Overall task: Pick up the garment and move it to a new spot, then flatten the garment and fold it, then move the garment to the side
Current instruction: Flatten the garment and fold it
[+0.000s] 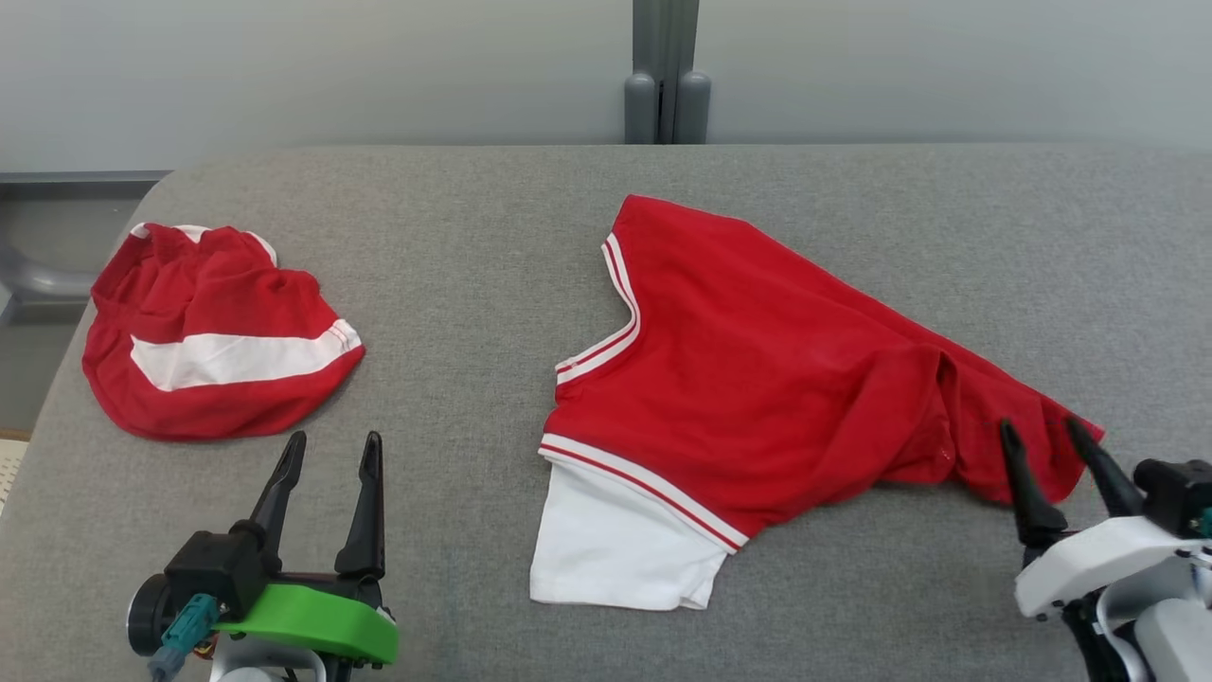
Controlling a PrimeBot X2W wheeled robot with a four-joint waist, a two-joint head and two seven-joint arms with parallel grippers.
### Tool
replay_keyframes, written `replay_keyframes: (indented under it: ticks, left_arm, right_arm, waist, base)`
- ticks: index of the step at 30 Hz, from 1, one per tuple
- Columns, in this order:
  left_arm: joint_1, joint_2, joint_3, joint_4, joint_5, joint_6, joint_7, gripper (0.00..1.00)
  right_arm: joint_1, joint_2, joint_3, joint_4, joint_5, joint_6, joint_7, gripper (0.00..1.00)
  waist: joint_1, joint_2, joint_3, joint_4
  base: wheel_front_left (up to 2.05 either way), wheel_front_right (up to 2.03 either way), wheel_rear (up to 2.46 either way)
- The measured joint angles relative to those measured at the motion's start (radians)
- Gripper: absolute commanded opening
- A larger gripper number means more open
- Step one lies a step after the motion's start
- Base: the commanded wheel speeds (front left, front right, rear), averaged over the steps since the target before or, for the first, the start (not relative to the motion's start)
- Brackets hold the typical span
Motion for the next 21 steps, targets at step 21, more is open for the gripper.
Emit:
replay_keyframes:
  ticks: [21]
  left_arm:
    - [-0.01, 0.008, -0.022, 0.004, -0.001, 0.0, 0.0, 1.0]
  right_arm:
    - [0.05, 0.048, 0.003, 0.025, 0.001, 0.0, 0.008, 1.0]
  waist:
    - [0.0, 0.0, 0.003, 0.039]
  base:
    - [0.0, 0.0, 0.0]
